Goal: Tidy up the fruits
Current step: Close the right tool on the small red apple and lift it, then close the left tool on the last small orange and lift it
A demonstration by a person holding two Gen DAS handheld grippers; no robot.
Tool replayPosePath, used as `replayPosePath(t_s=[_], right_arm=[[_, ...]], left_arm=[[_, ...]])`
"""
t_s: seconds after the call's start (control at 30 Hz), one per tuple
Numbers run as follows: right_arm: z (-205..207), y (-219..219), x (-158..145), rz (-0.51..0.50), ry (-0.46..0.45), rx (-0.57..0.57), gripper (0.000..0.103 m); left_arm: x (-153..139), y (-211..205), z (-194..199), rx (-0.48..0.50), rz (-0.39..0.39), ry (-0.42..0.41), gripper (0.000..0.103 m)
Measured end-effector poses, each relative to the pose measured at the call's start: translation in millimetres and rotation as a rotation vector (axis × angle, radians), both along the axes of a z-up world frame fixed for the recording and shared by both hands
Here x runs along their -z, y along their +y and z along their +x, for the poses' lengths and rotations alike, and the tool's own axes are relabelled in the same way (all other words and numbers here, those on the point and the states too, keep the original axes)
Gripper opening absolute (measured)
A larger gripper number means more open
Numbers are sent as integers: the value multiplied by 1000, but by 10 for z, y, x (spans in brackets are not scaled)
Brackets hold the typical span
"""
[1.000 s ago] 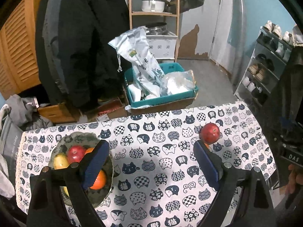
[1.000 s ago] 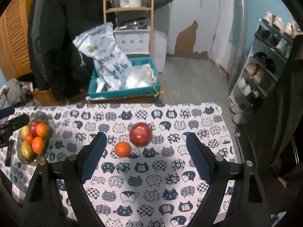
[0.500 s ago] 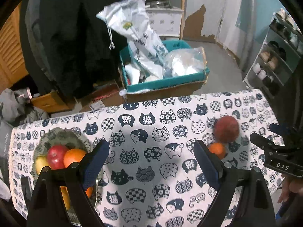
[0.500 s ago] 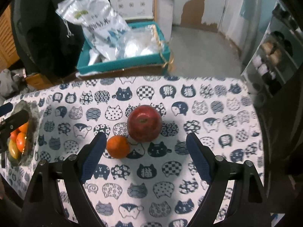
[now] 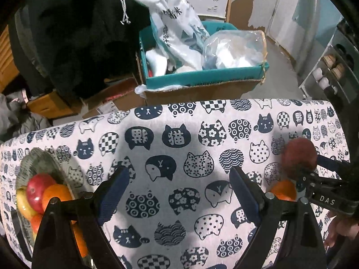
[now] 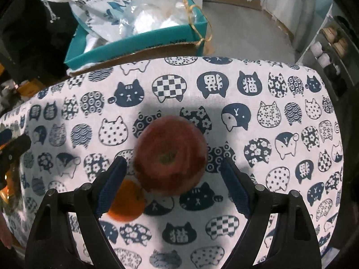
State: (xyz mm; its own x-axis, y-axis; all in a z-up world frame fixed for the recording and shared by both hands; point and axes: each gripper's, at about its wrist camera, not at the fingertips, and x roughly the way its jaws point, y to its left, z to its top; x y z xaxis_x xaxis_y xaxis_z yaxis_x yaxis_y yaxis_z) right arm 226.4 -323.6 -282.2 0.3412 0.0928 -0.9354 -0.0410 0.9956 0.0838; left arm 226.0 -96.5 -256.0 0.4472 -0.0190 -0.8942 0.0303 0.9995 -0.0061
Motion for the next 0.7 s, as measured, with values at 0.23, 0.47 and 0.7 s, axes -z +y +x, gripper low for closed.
replayPosePath(t_s=[0.23, 0.47, 0.7], right_arm=[[68, -21, 154, 38, 34, 1, 75], [-15, -66, 109, 16, 4, 12, 71], [-213, -257, -73, 0, -39, 46, 71]], left_arm=[[149, -86, 32, 17, -3, 29, 92], [116, -246, -23, 59, -19, 24, 92], [63, -483, -100, 115, -51, 26, 92]])
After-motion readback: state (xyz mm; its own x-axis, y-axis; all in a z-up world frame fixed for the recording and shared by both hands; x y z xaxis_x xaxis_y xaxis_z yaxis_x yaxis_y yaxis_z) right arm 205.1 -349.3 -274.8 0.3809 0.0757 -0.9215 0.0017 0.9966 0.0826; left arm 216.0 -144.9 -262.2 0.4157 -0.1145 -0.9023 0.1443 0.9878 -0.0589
